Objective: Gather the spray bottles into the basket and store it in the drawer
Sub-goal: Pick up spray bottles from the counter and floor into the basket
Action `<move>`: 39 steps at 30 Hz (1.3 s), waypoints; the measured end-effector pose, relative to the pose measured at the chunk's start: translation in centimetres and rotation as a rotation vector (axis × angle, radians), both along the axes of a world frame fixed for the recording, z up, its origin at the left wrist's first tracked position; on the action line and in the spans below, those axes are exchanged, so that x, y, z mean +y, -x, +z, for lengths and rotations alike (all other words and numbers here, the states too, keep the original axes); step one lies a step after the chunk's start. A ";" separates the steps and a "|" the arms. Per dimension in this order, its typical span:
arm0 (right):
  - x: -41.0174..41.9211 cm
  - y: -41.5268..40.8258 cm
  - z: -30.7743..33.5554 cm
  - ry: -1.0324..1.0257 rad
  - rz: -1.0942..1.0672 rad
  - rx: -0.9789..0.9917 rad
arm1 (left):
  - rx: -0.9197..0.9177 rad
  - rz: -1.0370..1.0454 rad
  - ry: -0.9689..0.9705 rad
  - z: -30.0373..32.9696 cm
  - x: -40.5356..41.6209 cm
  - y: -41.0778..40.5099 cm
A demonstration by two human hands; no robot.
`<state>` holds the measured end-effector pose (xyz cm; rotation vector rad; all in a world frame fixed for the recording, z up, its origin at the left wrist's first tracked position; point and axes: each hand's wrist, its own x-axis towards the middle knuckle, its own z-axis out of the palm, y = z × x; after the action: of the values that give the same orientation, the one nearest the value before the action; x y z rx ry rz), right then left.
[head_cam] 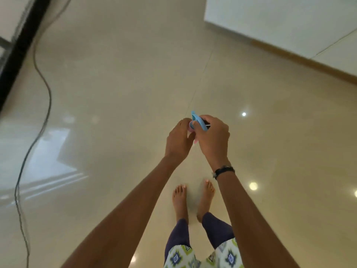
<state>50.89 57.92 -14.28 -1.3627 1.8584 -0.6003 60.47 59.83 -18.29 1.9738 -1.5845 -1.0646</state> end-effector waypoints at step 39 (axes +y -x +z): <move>-63.2 24.7 3.2 0.480 -0.295 -0.059 | 0.275 -0.449 0.336 11.3 -71.3 24.4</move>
<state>26.17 -5.30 -11.07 -1.3456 1.9571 -1.2905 36.12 -11.51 -6.97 1.2278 -1.9427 -1.0822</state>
